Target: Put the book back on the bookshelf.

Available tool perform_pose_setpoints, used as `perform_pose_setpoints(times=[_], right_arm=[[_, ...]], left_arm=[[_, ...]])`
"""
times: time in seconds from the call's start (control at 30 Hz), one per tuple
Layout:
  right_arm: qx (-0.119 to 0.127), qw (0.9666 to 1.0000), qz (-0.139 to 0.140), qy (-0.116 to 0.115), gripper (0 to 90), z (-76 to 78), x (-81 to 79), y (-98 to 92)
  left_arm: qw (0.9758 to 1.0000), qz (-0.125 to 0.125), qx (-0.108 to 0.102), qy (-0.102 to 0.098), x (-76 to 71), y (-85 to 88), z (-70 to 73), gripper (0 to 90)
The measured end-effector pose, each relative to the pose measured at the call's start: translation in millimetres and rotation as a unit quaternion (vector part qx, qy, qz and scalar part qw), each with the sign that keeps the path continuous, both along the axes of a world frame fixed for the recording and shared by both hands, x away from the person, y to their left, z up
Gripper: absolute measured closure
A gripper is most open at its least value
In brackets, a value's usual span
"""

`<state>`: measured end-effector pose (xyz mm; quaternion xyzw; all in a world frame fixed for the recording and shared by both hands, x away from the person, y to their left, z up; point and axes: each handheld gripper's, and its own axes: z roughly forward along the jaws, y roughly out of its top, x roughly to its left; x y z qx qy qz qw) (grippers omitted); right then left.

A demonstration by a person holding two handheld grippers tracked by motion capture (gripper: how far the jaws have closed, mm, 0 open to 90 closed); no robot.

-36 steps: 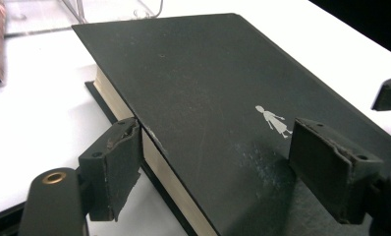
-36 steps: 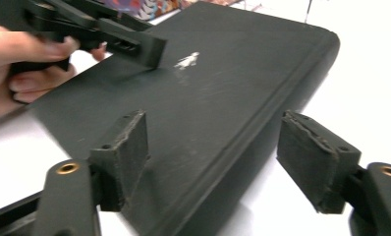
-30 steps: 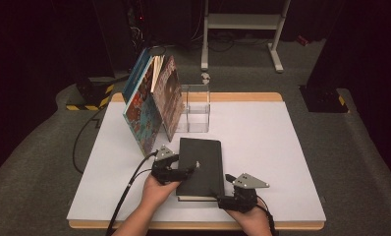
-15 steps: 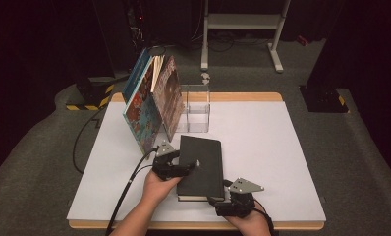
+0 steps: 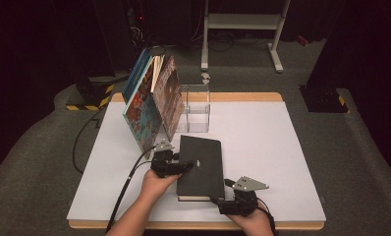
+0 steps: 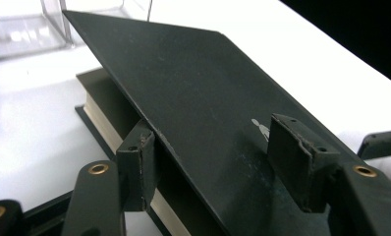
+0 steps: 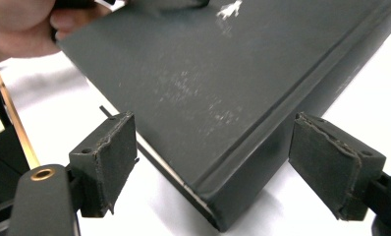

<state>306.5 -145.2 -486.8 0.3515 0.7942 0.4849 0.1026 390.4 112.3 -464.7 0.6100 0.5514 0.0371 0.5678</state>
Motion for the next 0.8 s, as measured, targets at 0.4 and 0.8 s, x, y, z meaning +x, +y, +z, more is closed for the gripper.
perform_pose_setpoints(times=[0.4, 0.8], right_arm=[[0.010, 0.9995, -0.028, 0.015, 19.5, 4.1, 26.0, -2.2], [0.011, 0.9981, -0.041, 0.043, 20.6, 5.3, 58.5, 7.2]], left_arm=[[0.9996, -0.021, 0.012, -0.013, -6.1, -4.3, -2.9, 30.6], [0.9988, -0.041, 0.001, -0.025, -7.0, -1.2, -2.0, 36.4]])
